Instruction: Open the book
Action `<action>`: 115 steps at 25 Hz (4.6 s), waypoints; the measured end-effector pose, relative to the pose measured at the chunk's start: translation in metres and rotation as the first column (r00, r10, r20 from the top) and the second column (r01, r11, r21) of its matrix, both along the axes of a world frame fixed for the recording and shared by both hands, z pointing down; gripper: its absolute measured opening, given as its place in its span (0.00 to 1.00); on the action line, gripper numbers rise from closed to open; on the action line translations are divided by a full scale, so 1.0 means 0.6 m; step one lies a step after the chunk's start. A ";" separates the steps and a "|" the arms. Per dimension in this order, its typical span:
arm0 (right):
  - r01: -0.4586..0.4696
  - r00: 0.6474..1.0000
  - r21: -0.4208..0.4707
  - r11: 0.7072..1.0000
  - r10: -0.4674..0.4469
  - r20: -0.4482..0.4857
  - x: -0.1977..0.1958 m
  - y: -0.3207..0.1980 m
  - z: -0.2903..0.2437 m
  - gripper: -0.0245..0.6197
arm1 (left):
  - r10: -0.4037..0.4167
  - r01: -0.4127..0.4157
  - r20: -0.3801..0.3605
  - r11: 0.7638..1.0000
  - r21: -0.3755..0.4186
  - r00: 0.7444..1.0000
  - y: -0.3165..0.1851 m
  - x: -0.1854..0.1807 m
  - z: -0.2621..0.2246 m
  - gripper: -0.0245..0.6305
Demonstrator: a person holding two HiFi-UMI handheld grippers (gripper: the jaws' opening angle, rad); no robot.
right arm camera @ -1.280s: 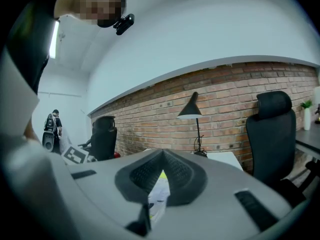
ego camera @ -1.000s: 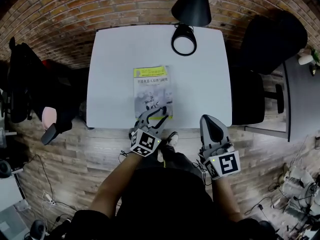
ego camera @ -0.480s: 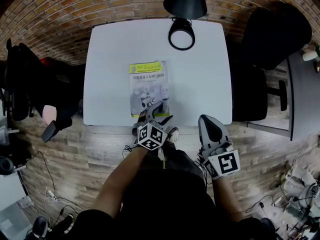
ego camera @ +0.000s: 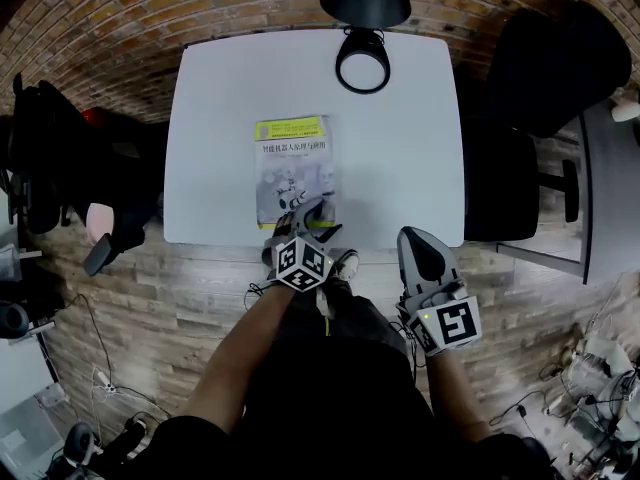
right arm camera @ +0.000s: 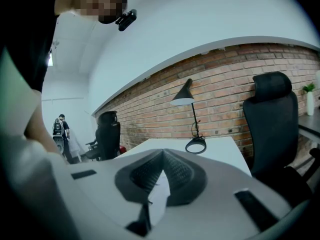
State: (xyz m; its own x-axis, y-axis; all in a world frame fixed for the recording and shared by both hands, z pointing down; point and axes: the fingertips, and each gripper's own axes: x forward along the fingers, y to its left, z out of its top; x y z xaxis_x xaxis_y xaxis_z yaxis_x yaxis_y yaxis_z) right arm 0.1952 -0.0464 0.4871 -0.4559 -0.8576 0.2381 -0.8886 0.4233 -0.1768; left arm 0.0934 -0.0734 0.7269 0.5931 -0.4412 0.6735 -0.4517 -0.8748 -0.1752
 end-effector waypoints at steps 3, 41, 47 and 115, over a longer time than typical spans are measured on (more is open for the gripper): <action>-0.001 1.000 -0.014 1.000 0.001 -0.003 0.009 0.001 0.006 0.06 | 0.011 -0.012 -0.030 0.999 -0.035 0.999 0.002 0.001 -0.003 0.48; 0.102 0.995 0.024 0.995 -0.101 -0.024 -0.141 -0.038 -0.042 0.06 | -0.180 0.061 -0.518 0.969 -0.237 0.836 -0.046 -0.078 -0.168 0.11; 0.138 0.990 0.053 0.989 -0.137 -0.030 -0.168 -0.055 -0.044 0.06 | -0.227 0.146 -0.547 0.971 -0.189 0.806 -0.067 -0.115 -0.211 0.11; 0.230 0.971 0.032 0.973 -0.227 -0.074 -0.271 -0.051 -0.038 0.06 | -0.824 0.812 -0.339 0.539 -0.224 0.454 -0.002 -0.614 -0.093 0.41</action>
